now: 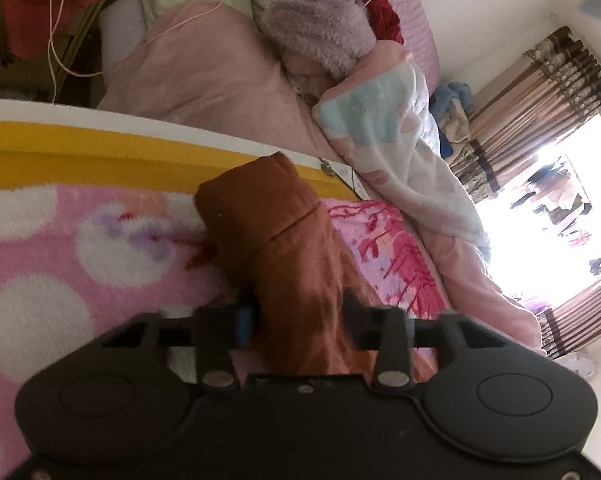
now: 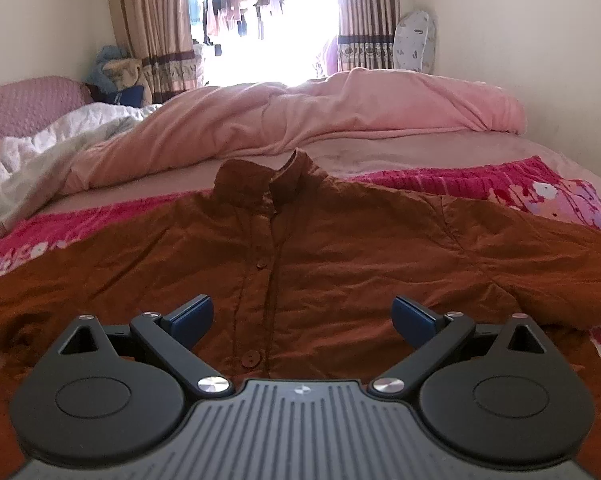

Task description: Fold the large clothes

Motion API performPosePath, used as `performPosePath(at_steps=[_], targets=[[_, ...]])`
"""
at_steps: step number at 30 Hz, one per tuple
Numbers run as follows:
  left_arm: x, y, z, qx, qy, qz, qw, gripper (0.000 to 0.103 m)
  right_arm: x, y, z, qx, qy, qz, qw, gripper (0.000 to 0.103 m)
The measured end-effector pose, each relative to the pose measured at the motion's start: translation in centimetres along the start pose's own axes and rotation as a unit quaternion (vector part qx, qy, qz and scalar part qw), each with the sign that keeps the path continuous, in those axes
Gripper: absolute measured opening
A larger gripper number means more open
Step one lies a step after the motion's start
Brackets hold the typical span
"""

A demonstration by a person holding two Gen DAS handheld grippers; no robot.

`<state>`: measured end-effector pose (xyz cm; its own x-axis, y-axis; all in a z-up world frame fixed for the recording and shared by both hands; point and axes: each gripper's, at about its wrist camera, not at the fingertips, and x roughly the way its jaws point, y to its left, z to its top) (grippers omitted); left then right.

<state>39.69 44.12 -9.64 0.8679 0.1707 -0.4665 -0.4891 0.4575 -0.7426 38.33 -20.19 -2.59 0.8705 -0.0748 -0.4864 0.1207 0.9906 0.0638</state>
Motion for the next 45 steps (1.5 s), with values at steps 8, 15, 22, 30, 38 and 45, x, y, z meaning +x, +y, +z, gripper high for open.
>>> performPosePath(at_steps=[8, 15, 22, 30, 38, 45], targets=[[-0.3, -2.2, -0.2, 0.026, -0.004, -0.013, 0.9996, 0.006, 0.8, -1.6, -0.5, 0.012, 0.018, -0.012, 1.000, 0.103], [-3.9, -12.3, -3.9, 0.101, 0.011, -0.121, 0.9875, 0.006, -0.7, -4.2, -0.8, 0.034, 0.018, -0.015, 0.999, 0.103], [-7.4, -26.3, -15.3, 0.185, 0.105, -0.290, 0.9330, 0.006, -3.2, -6.7, -0.5, 0.053, 0.001, -0.011, 0.999, 0.103], [-6.6, -32.4, -31.0, 0.256, 0.269, -0.333, 0.8666, 0.078, -4.5, -9.2, -0.4, 0.074, -0.011, -0.002, 0.997, 0.103], [-6.9, -24.9, -21.9, 0.258, 0.155, -0.237, 0.9235, 0.078, 1.2, -9.7, 0.0, 0.141, 0.051, 0.150, 0.977, 0.089], [-5.7, -19.1, -17.4, 0.240, 0.141, -0.175, 0.9446, 0.078, 10.7, -6.7, 0.8, 0.215, 0.119, 0.198, 0.949, 0.080]])
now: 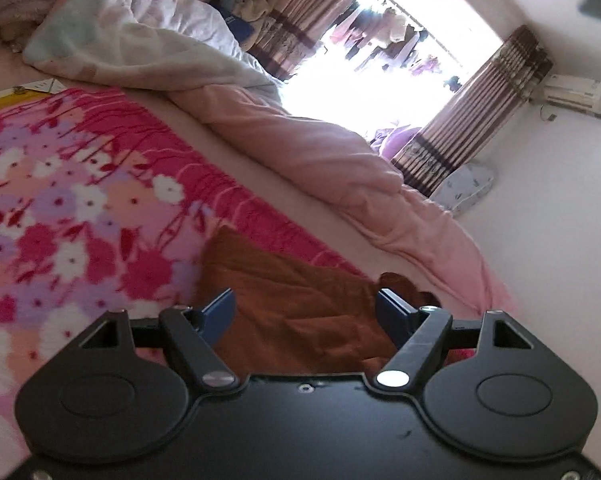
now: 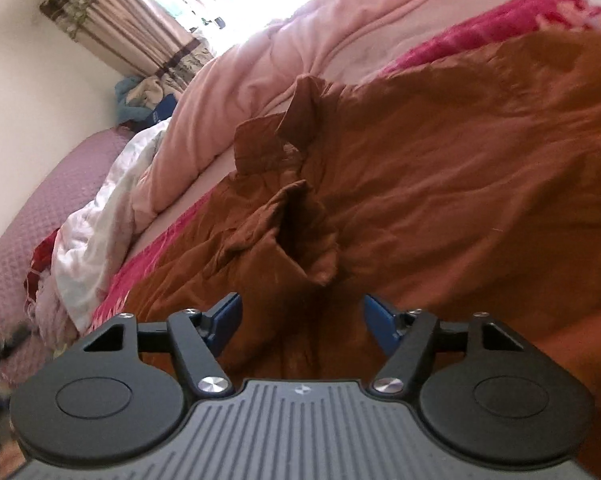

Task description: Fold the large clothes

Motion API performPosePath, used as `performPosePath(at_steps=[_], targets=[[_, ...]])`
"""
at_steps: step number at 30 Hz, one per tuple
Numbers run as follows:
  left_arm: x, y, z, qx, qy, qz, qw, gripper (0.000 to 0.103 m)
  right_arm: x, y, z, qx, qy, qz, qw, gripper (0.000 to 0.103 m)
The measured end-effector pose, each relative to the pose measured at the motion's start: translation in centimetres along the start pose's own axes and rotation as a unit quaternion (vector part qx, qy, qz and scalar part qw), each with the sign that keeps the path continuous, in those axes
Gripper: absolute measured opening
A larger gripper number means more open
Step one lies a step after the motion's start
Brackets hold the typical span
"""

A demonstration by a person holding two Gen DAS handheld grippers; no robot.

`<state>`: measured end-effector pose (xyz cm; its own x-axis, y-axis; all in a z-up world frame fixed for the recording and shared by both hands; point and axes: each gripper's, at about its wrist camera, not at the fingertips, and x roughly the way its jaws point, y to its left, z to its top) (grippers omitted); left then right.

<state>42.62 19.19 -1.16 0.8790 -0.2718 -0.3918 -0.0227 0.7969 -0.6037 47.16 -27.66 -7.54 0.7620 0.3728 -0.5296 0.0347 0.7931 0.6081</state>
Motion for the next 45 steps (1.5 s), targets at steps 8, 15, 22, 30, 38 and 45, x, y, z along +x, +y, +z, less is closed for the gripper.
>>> performPosePath(at_steps=[8, 15, 22, 30, 38, 45], targets=[[1.4, -2.8, -0.4, 0.020, 0.020, -0.045, 0.9986, 0.078, -1.6, 3.6, 0.9, -0.031, -0.064, 0.030, 0.997, 0.012], [6.9, -3.1, -3.4, 0.031, 0.085, -0.020, 0.9957, 0.078, -2.4, 0.7, 2.2, -0.027, -0.101, -0.033, 0.994, 0.013], [8.5, -3.1, -4.1, 0.057, 0.106, 0.011, 0.9927, 0.078, -0.6, -3.4, 1.9, 0.015, -0.058, -0.058, 0.996, 0.042], [7.2, -6.9, -2.5, 0.102, 0.081, -0.003, 0.9914, 0.078, -3.0, 1.3, 1.9, -0.077, -0.101, -0.004, 0.992, 0.044], [10.7, -5.4, -5.1, 0.131, 0.129, 0.039, 0.9821, 0.079, 2.4, 0.0, 0.5, -0.066, -0.037, -0.048, 0.996, 0.032], [8.7, -6.9, -4.8, 0.149, 0.115, 0.031, 0.9816, 0.079, -3.5, -2.4, 1.3, -0.025, -0.071, 0.006, 0.997, 0.055]])
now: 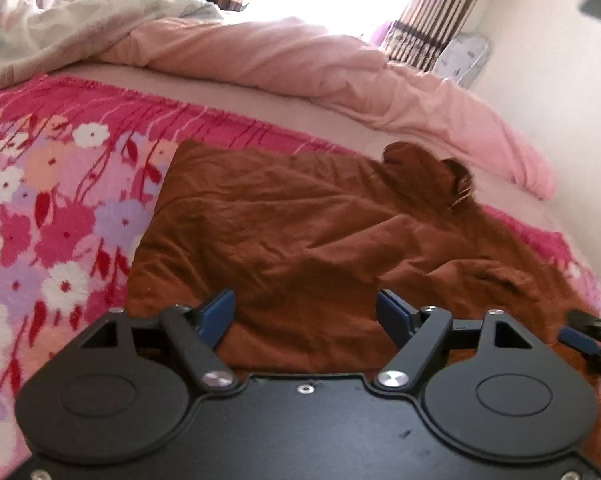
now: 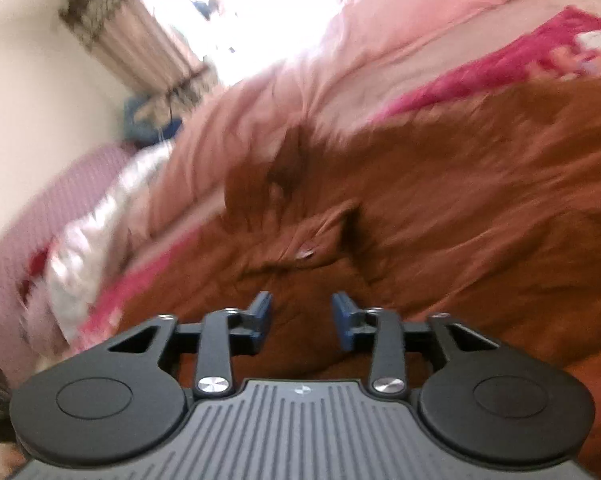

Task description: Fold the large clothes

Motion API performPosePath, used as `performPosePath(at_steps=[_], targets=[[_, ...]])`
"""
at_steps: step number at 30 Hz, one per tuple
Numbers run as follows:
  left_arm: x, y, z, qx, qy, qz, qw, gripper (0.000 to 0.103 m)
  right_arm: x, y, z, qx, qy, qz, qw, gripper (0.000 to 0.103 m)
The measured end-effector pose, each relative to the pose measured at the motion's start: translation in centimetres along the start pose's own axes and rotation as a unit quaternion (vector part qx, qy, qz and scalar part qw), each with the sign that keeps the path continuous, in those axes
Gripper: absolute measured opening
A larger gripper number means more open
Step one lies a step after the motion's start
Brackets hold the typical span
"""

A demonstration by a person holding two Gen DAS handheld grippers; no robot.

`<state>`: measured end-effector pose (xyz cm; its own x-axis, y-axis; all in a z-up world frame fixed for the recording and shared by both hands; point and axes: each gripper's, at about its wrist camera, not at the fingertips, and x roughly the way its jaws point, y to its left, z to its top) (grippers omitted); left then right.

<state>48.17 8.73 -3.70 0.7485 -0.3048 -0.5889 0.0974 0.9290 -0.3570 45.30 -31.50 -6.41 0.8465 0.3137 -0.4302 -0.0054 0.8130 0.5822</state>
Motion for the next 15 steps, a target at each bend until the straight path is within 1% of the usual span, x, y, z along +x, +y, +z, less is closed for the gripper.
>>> performPosePath(at_steps=[1, 3, 5, 7, 8, 10, 12, 15], targets=[[-0.7, -0.2, 0.0, 0.000, -0.003, -0.003, 1.0000, 0.079, -1.6, -0.8, 0.3, 0.010, -0.015, 0.002, 1.000, 0.063], [-1.9, -0.5, -0.3, 0.004, -0.004, -0.002, 1.0000, 0.079, -5.6, -4.0, 1.2, 0.042, -0.049, -0.013, 0.998, 0.065], [-2.7, -0.8, -0.7, 0.008, -0.005, -0.004, 0.9999, 0.079, -9.7, -8.1, 1.7, 0.075, -0.083, -0.051, 0.992, 0.065], [-3.5, -0.9, -1.1, 0.009, -0.009, -0.004, 0.9999, 0.079, -13.5, -12.3, 2.0, 0.095, -0.116, -0.116, 0.982, 0.065], [-3.8, -0.9, -1.2, 0.009, -0.012, -0.005, 0.9999, 0.079, -15.3, -14.3, 2.0, 0.107, -0.130, -0.149, 0.974, 0.065], [-4.2, -1.0, -1.3, 0.005, -0.015, -0.004, 0.9999, 0.079, -18.4, -18.0, 2.0, 0.129, -0.160, -0.193, 0.959, 0.065], [-4.3, -1.2, -1.3, 0.003, -0.014, 0.000, 0.9999, 0.079, -20.8, -21.4, 1.9, 0.158, -0.178, -0.221, 0.946, 0.065], [-4.3, -1.7, -1.4, 0.007, -0.015, 0.008, 0.9998, 0.079, -22.7, -25.6, 1.8, 0.210, -0.192, -0.222, 0.933, 0.065]])
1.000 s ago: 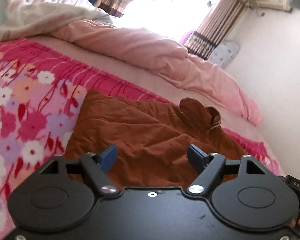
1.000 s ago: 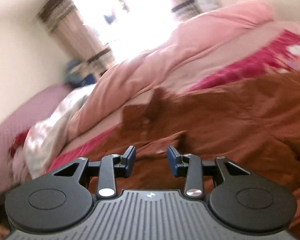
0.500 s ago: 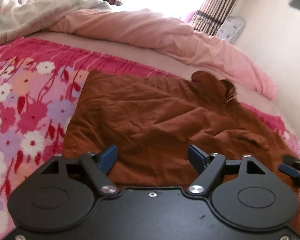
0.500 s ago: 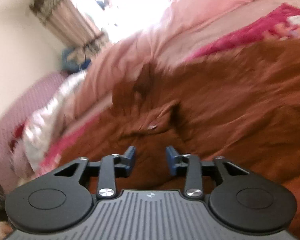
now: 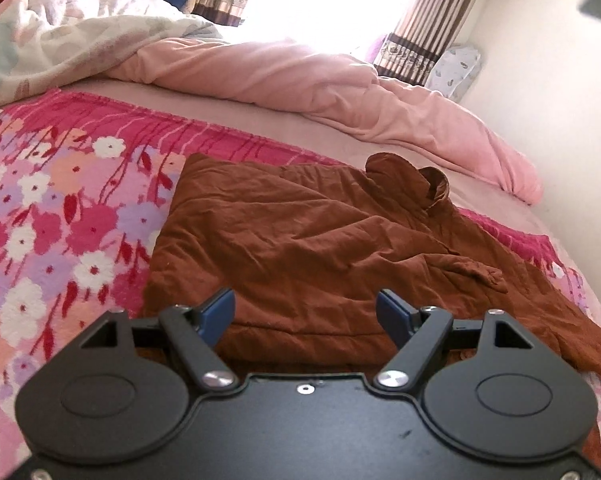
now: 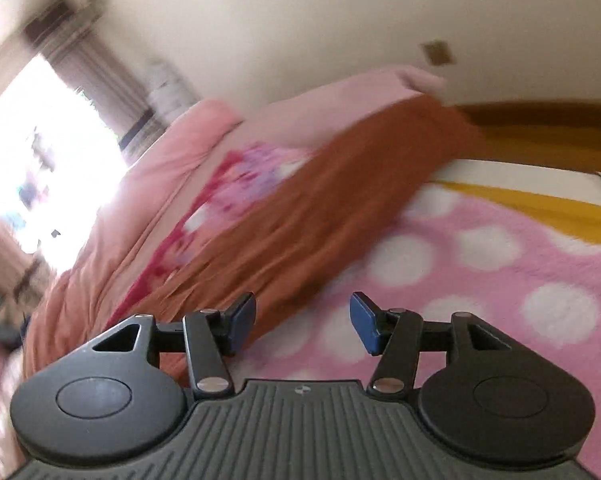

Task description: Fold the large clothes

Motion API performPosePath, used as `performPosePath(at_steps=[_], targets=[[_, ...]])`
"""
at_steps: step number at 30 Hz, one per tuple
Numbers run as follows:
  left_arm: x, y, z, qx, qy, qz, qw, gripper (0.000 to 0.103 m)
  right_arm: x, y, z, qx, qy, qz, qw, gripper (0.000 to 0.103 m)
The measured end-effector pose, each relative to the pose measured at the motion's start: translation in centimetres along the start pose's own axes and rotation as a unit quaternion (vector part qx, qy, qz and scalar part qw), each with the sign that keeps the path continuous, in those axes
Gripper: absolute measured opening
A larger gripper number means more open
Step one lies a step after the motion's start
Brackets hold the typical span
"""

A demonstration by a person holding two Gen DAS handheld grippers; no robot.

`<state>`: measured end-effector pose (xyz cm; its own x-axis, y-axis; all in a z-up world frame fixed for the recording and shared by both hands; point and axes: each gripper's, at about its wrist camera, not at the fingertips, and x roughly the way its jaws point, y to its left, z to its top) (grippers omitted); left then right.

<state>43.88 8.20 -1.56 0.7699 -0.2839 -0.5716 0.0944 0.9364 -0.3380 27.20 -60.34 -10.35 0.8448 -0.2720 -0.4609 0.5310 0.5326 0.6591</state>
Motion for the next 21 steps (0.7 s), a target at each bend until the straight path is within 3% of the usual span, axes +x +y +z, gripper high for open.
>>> performPosePath(at_steps=[8, 21], targets=[[1.1, -0.2, -0.2, 0.007, 0.008, 0.016, 0.9998, 0.079, 4.3, -3.0, 1.9, 0.067, -0.022, 0.008, 0.997, 0.065], [2.0, 1.2, -1.4, 0.012, 0.015, 0.030, 0.9994, 0.079, 6.6, -4.2, 4.8, 0.090, -0.086, 0.004, 0.992, 0.065]])
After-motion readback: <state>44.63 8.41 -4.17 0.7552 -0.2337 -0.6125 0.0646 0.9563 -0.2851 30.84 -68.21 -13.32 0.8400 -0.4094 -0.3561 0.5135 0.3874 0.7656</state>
